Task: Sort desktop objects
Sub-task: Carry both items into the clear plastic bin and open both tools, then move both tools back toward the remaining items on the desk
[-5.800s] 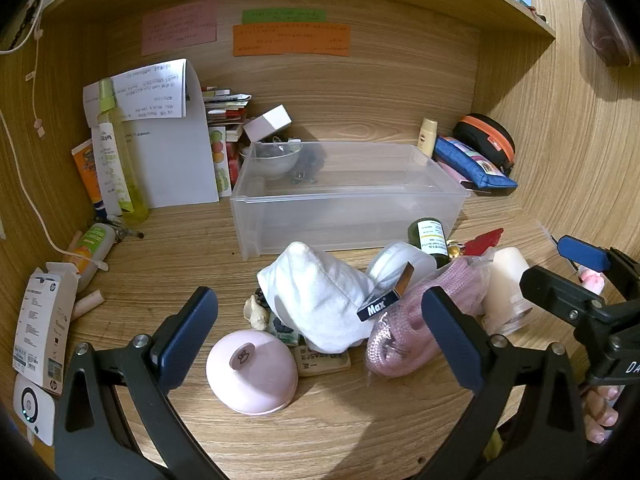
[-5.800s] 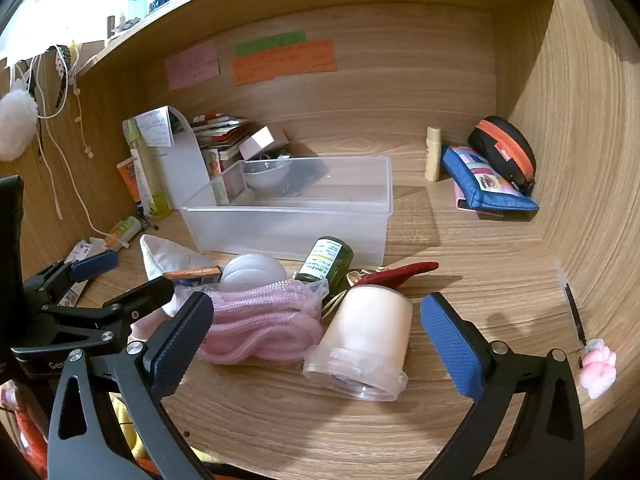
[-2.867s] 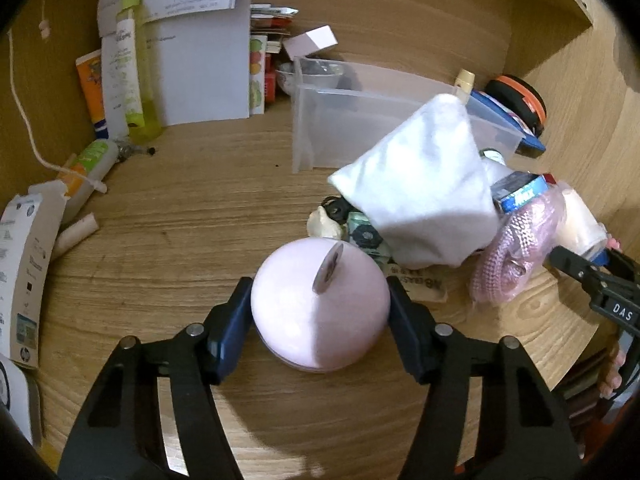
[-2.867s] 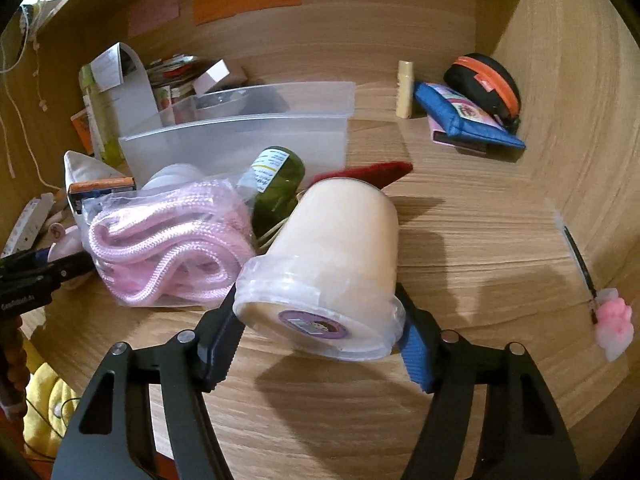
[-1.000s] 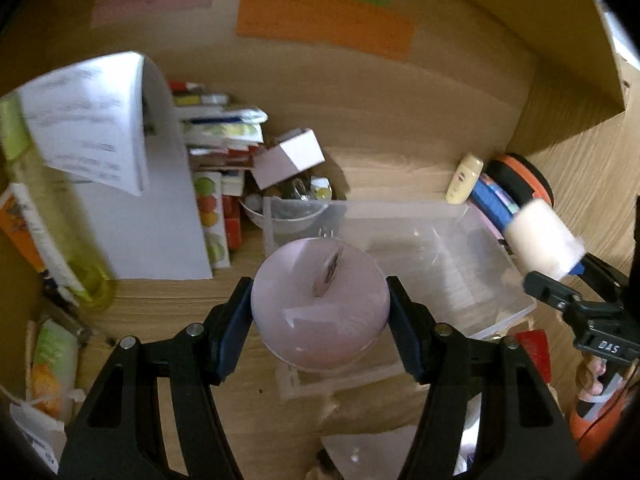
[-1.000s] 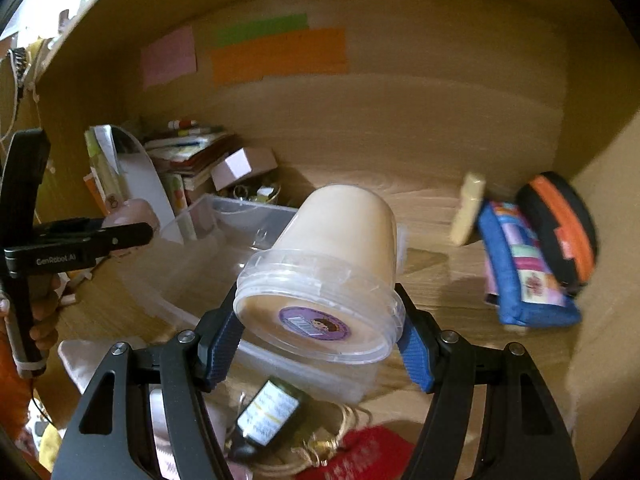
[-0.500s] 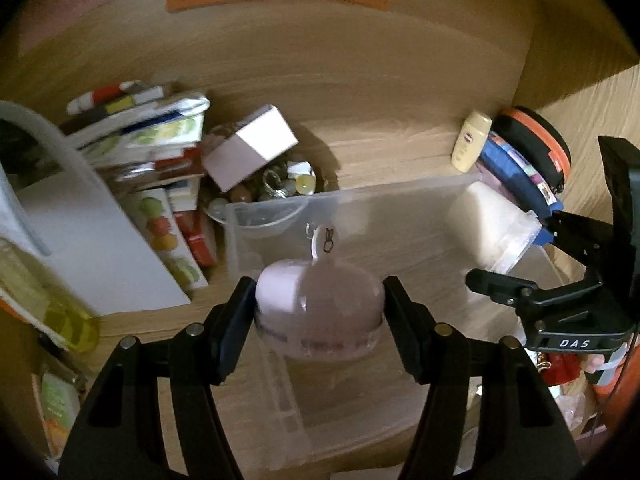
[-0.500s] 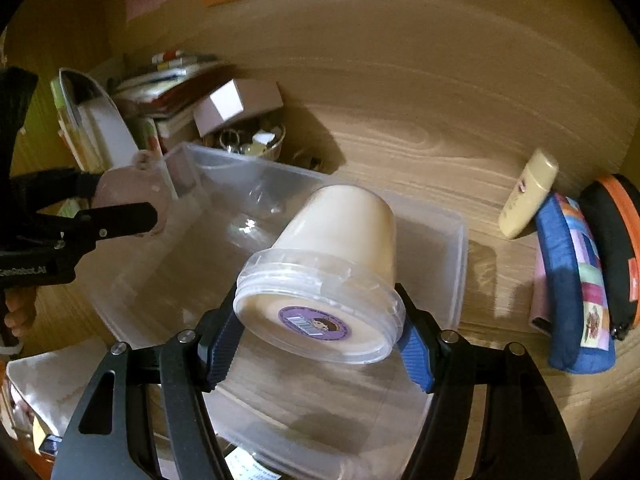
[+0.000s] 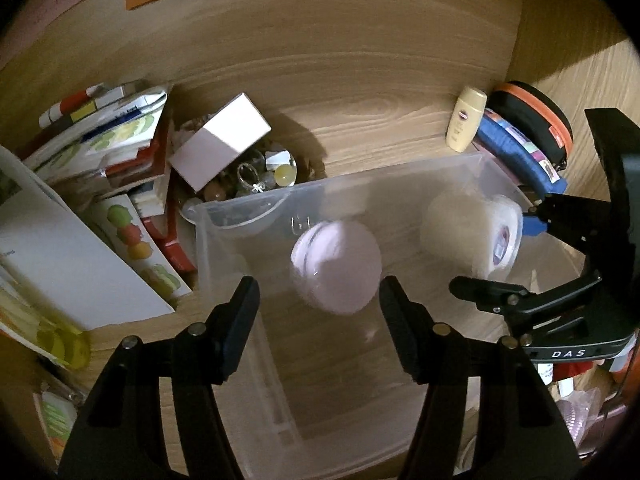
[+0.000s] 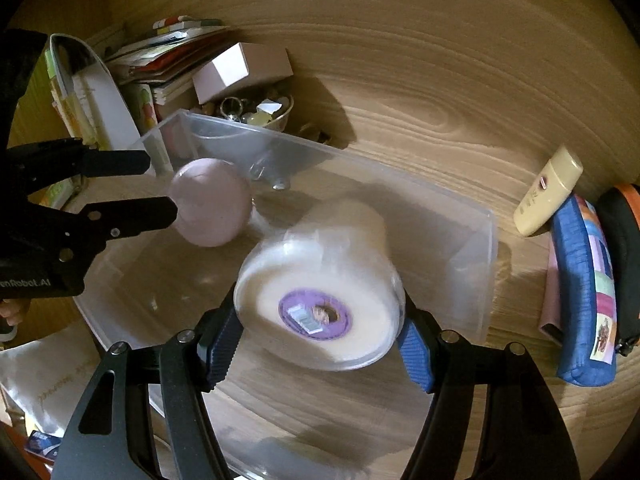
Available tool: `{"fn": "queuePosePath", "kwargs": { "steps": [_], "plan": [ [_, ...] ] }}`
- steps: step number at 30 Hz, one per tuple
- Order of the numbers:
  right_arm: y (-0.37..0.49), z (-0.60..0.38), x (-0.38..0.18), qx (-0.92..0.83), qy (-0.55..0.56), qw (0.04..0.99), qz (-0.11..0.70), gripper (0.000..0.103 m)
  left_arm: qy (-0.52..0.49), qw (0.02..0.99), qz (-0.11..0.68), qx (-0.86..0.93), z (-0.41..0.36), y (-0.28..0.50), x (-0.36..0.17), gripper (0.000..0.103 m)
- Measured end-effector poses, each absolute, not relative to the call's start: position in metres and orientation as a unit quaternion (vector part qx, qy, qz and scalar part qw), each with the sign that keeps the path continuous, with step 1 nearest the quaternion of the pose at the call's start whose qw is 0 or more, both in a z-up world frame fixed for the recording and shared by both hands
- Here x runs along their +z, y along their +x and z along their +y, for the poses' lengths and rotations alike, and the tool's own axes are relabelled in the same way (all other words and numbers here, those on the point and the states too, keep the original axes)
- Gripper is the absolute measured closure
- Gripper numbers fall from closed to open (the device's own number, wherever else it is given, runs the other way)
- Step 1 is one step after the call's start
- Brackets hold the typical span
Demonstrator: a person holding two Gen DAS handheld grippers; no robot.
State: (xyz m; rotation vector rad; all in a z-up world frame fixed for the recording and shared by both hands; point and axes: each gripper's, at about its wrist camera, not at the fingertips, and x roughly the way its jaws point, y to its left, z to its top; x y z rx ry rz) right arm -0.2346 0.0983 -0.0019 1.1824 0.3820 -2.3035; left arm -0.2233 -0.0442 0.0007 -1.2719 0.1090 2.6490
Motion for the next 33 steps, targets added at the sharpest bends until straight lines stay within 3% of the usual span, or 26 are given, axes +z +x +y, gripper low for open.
{"fn": "queuePosePath", "kwargs": {
  "steps": [5,10,14,16,24,33],
  "plan": [
    [-0.233,0.096,0.001,-0.85,0.437,0.253,0.149,0.036,-0.426,0.104,0.029,0.898,-0.044,-0.219,0.003,0.04],
    [-0.223,0.096,0.009,-0.858,0.422,0.24,0.17,0.035,-0.412,0.102,0.023,0.905,-0.048,-0.208,0.013,0.03],
    [-0.215,0.101,0.019,-0.865,0.411,0.233,0.167,0.024,-0.398,0.102,0.014,0.911,-0.052,-0.198,0.024,0.027],
    [-0.209,0.105,0.025,-0.87,0.405,0.227,0.165,0.024,-0.39,0.1,0.012,0.915,-0.055,-0.191,0.031,0.019],
    [-0.177,0.122,0.05,-0.889,0.377,0.214,0.149,0.021,-0.352,0.088,-0.002,0.932,-0.064,-0.156,0.055,0.008],
    [-0.127,0.142,0.078,-0.913,0.328,0.202,0.134,0.014,-0.325,0.072,-0.027,0.943,-0.079,-0.112,0.07,0.003]
  ]
}}
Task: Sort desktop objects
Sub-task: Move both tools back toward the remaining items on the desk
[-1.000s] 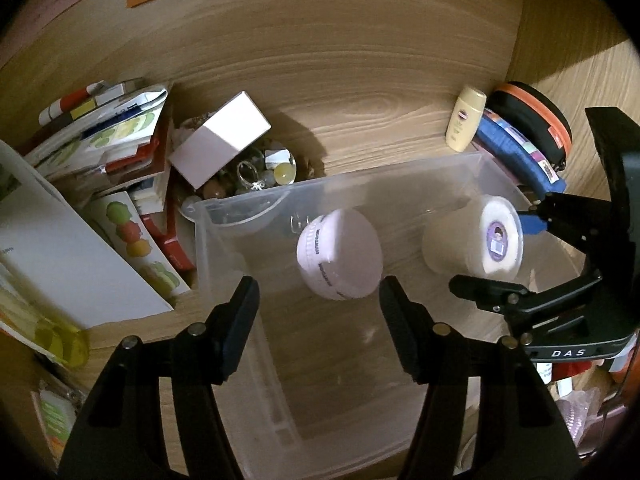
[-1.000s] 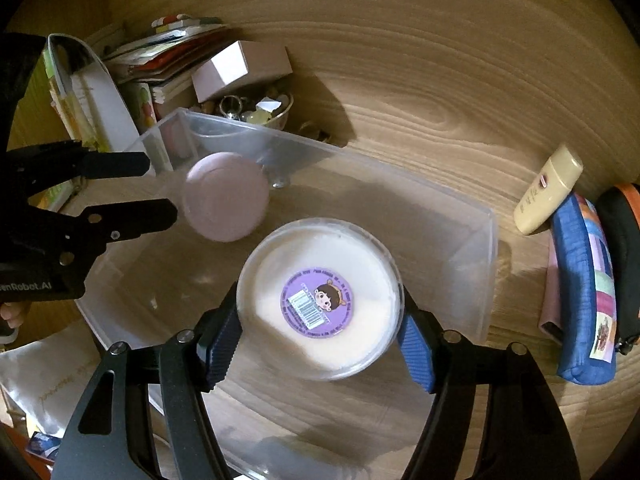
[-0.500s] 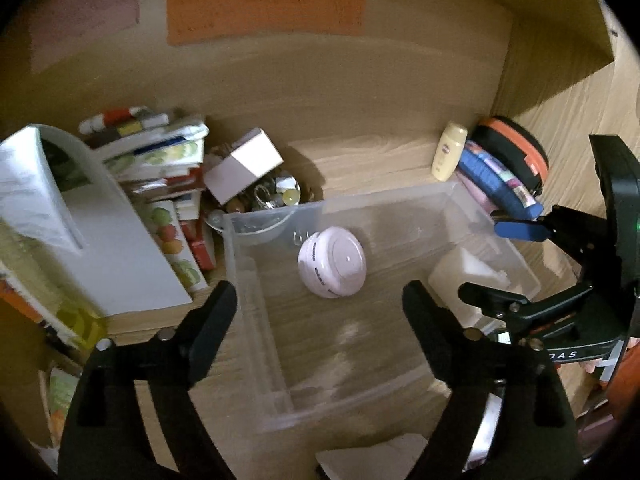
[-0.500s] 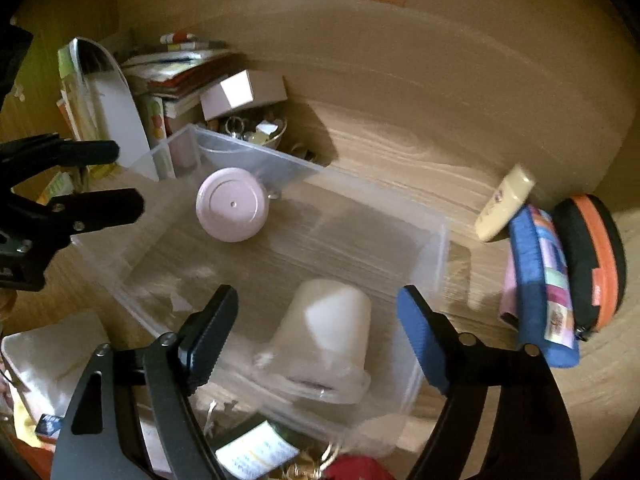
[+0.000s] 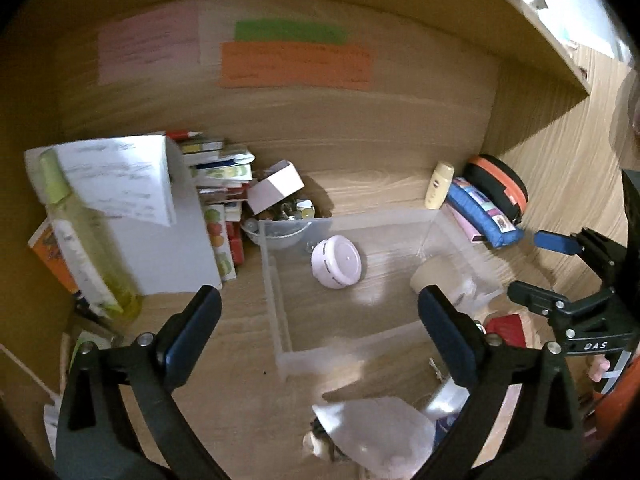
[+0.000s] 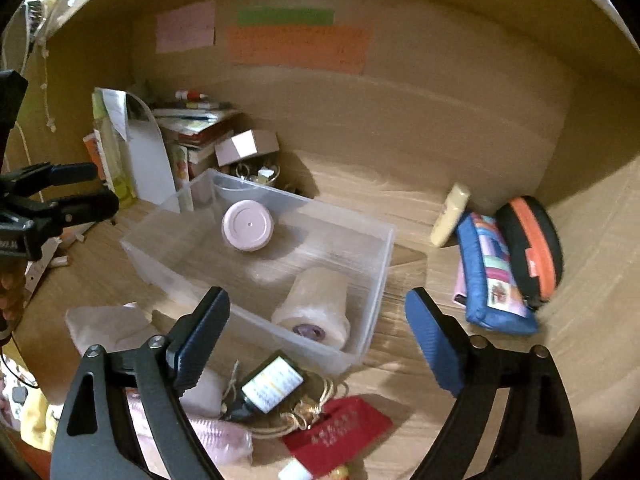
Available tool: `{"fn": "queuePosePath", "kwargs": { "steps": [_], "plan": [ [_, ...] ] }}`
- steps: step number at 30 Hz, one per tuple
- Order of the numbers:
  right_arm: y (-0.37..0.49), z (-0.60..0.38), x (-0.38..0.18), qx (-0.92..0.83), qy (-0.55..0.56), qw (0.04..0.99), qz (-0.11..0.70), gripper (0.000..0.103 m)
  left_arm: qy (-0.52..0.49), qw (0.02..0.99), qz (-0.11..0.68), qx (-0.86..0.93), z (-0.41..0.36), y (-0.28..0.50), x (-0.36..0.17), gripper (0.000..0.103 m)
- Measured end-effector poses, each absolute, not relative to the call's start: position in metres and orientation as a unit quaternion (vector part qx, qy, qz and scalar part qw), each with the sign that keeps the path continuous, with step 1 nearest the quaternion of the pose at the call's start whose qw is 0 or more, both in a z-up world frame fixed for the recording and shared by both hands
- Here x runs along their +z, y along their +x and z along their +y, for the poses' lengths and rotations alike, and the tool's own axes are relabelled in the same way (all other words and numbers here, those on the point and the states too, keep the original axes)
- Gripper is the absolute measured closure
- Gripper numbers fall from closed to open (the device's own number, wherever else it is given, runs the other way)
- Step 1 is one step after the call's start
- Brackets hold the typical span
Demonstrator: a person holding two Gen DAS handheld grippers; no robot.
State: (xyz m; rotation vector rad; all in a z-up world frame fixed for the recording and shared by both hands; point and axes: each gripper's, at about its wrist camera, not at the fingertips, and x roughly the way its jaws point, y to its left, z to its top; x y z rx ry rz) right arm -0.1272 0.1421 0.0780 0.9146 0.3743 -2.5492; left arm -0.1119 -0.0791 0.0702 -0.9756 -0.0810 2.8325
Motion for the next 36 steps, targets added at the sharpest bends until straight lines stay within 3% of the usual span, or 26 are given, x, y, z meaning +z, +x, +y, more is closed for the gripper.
{"fn": "queuePosePath", "kwargs": {
  "steps": [22,23,25,29,31,36],
  "plan": [
    [-0.081,0.2,0.045,-0.918,0.344,0.147,0.13,0.011,-0.3,0.096,0.014,0.949,-0.042,-0.028,0.058,0.004],
    [-0.08,0.203,0.043,-0.918,0.345,0.148,0.129,0.011,-0.301,0.1,0.019,0.948,-0.037,-0.025,0.055,0.007],
    [-0.078,0.207,0.039,-0.917,0.347,0.149,0.127,0.011,-0.306,0.107,0.028,0.945,-0.03,-0.018,0.049,0.021],
    [-0.074,0.214,0.031,-0.914,0.354,0.158,0.121,0.011,-0.323,0.126,0.035,0.937,-0.016,-0.011,0.037,0.034],
    [-0.072,0.217,0.027,-0.913,0.355,0.165,0.117,0.011,-0.331,0.135,0.039,0.933,-0.01,-0.011,0.033,0.045],
    [-0.071,0.222,0.019,-0.91,0.358,0.178,0.107,0.011,-0.347,0.151,0.051,0.924,0.005,-0.02,0.025,0.054]
  ]
}}
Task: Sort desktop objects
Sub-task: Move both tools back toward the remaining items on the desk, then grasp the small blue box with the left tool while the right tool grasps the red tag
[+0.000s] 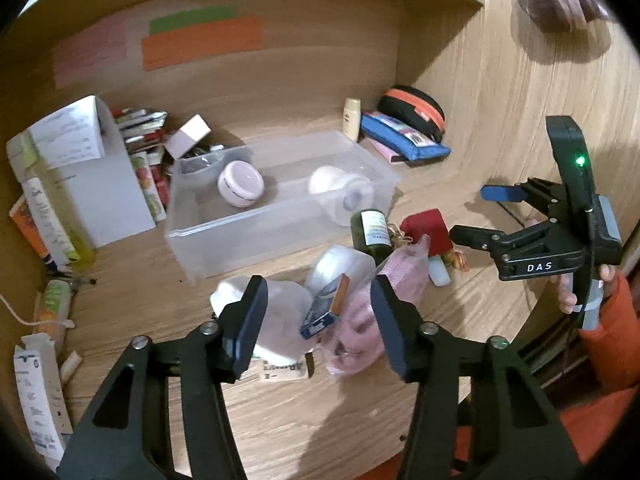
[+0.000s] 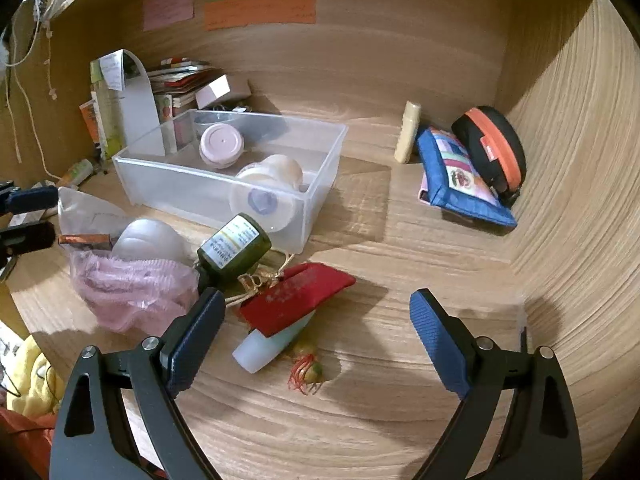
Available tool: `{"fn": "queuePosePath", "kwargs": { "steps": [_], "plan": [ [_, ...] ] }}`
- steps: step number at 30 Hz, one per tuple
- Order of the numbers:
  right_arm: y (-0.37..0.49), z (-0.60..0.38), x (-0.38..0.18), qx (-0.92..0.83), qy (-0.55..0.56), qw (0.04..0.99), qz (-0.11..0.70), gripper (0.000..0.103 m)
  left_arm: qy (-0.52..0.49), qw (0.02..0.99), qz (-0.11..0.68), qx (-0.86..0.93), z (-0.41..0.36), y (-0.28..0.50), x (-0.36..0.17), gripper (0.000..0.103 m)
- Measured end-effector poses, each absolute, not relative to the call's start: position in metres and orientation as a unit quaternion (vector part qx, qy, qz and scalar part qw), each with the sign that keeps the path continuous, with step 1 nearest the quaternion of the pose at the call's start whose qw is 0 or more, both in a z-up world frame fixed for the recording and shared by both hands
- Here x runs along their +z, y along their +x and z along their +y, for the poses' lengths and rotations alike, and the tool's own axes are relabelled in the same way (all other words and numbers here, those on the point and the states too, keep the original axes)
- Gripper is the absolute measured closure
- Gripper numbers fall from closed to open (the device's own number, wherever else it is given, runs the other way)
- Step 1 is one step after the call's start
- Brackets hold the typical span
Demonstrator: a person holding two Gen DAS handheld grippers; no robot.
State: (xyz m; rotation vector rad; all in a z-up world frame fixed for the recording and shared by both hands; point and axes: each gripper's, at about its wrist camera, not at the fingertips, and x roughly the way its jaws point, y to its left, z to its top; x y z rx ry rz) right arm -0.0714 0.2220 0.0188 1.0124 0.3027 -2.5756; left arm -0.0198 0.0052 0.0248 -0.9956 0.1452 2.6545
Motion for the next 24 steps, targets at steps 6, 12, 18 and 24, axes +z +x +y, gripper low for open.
{"fn": "queuePosePath", "kwargs": {
  "steps": [6,12,18,24],
  "plan": [
    [-0.078,0.226,0.006,-0.899,0.383,0.191,0.095,0.011,-0.379,0.151,0.057,0.911,0.01,-0.034,0.007,0.065],
    [-0.088,0.221,-0.005,-0.891,0.398,0.199,0.092,0.011,-0.384,0.153,0.052,0.909,0.004,-0.042,0.003,0.07],
    [-0.099,0.214,-0.011,-0.883,0.411,0.212,0.083,0.012,-0.382,0.164,0.041,0.908,0.001,-0.049,0.001,0.081],
    [-0.108,0.211,-0.015,-0.875,0.421,0.229,0.067,0.043,-0.378,0.178,0.017,0.908,-0.006,-0.055,0.007,0.096]
  ]
}}
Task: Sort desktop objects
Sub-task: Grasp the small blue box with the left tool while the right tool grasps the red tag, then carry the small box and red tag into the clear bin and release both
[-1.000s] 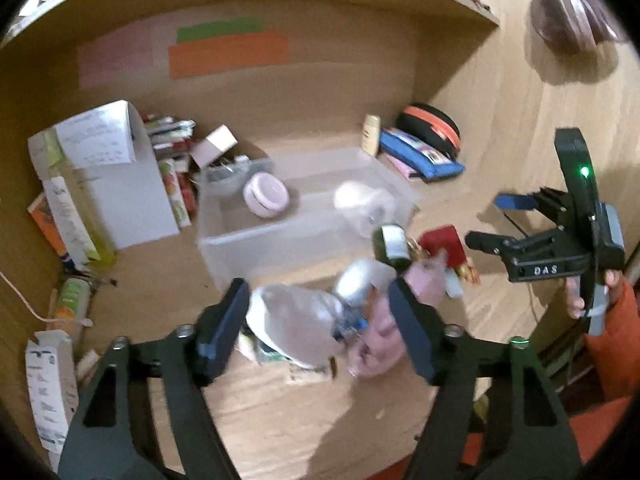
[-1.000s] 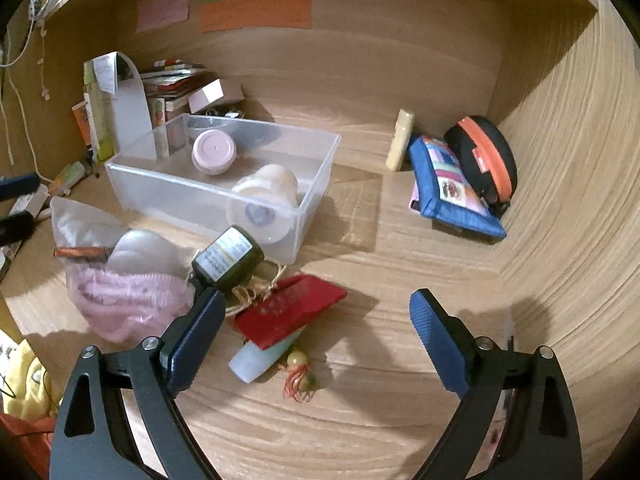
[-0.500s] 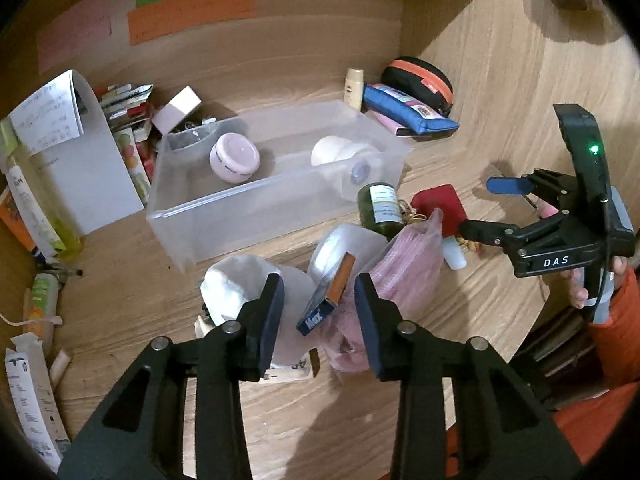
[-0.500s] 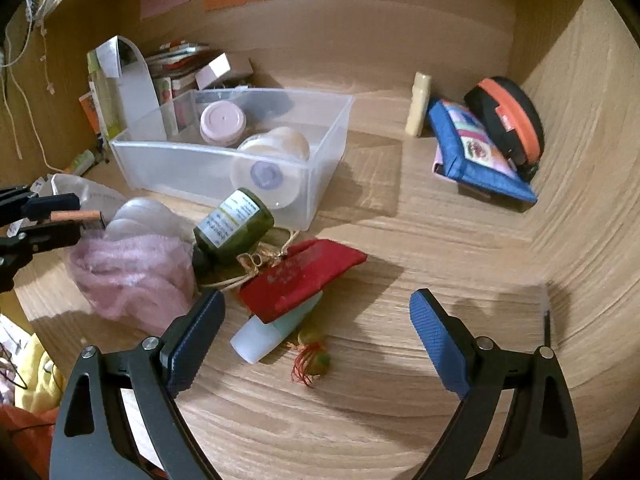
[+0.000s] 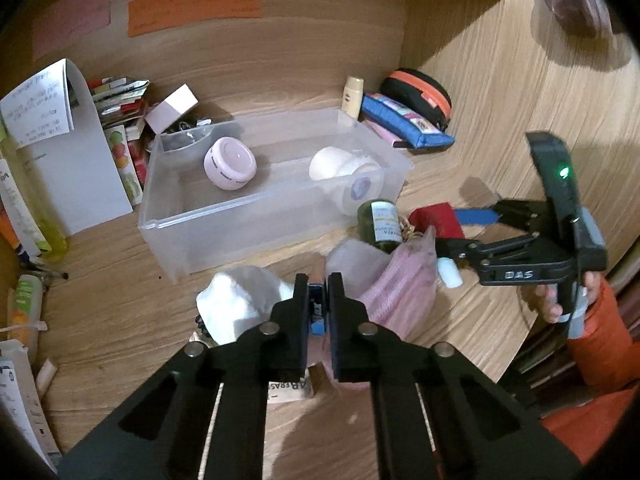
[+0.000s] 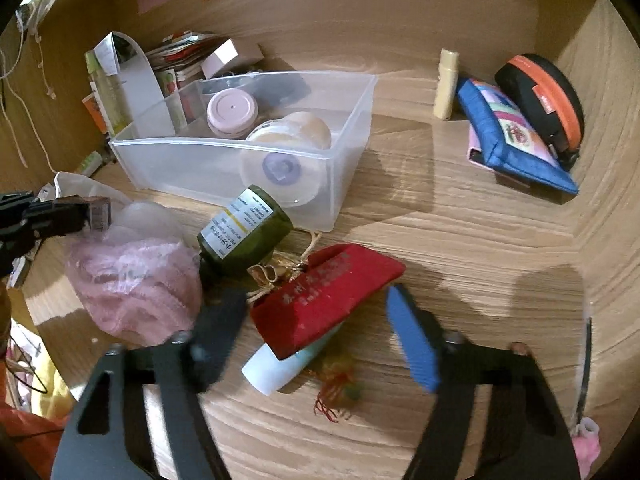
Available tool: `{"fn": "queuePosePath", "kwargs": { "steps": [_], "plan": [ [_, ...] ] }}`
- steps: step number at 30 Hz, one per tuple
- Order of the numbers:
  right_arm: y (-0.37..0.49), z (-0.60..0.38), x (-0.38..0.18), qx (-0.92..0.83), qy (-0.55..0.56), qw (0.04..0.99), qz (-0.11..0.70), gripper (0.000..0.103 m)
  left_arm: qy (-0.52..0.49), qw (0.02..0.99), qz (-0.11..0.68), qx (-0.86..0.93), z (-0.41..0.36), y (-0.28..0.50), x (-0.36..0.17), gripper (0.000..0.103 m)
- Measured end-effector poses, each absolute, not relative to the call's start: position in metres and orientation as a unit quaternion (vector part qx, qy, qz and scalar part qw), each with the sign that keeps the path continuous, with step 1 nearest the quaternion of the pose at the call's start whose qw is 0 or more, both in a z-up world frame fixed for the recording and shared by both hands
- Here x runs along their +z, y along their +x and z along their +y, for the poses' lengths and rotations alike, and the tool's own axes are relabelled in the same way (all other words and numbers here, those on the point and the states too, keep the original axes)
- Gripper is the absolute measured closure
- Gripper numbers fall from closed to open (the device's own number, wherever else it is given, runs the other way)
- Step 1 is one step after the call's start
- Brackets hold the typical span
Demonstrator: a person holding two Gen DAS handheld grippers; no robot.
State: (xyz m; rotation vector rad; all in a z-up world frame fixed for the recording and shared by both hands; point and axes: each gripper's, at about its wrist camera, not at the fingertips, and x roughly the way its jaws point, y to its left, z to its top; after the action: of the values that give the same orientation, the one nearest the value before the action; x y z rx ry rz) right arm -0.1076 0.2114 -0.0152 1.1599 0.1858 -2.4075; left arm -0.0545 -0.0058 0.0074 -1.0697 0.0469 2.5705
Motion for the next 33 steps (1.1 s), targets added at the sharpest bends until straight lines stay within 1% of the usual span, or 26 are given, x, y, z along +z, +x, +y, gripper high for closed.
{"fn": "queuePosePath", "kwargs": {
  "steps": [2,3,4,5,7,8,17,25,27,28,30,31,32,33],
  "plan": [
    [-0.11,0.212,-0.017,-0.873,0.424,0.231,0.065,0.06,-0.373,0.181,0.014,0.91,-0.007,-0.053,0.01,0.097],
    [-0.11,0.212,-0.018,-0.873,0.424,0.232,0.064,0.065,-0.372,0.18,0.016,0.91,-0.007,-0.052,0.01,0.097],
    [-0.111,0.212,-0.018,-0.872,0.425,0.234,0.061,0.077,-0.371,0.18,0.017,0.911,-0.007,-0.052,0.011,0.097],
    [-0.111,0.212,-0.018,-0.872,0.424,0.237,0.058,0.083,-0.37,0.179,0.018,0.912,-0.007,-0.051,0.011,0.097],
    [-0.11,0.213,-0.015,-0.874,0.418,0.24,0.056,0.088,-0.365,0.174,0.017,0.915,-0.009,-0.051,0.014,0.097],
    [-0.11,0.213,-0.014,-0.877,0.414,0.237,0.057,0.09,-0.362,0.17,0.014,0.916,-0.011,-0.052,0.016,0.097],
    [-0.101,0.217,0.007,-0.896,0.382,0.221,0.052,0.095,-0.322,0.146,-0.013,0.935,-0.029,-0.058,0.034,0.097],
    [-0.099,0.223,0.036,-0.91,0.349,0.218,0.043,0.096,-0.303,0.132,-0.026,0.944,-0.038,-0.071,0.046,0.097],
    [-0.099,0.22,0.038,-0.908,0.349,0.227,0.051,0.096,-0.3,0.127,-0.029,0.945,-0.042,-0.074,0.047,0.097],
    [-0.101,0.218,0.037,-0.908,0.353,0.216,0.061,0.095,-0.298,0.126,-0.032,0.946,-0.044,-0.075,0.048,0.097],
    [-0.105,0.218,0.031,-0.905,0.37,0.199,0.07,0.092,-0.296,0.126,-0.037,0.946,-0.047,-0.076,0.049,0.097],
    [-0.11,0.221,0.026,-0.9,0.386,0.191,0.064,0.078,-0.295,0.125,-0.039,0.947,-0.048,-0.077,0.049,0.097],
    [-0.114,0.225,0.022,-0.898,0.395,0.185,0.052,0.054,-0.294,0.124,-0.04,0.947,-0.049,-0.077,0.049,0.097],
    [-0.117,0.23,0.018,-0.898,0.399,0.18,0.042,0.043,-0.293,0.124,-0.04,0.947,-0.05,-0.078,0.05,0.097]
  ]
}}
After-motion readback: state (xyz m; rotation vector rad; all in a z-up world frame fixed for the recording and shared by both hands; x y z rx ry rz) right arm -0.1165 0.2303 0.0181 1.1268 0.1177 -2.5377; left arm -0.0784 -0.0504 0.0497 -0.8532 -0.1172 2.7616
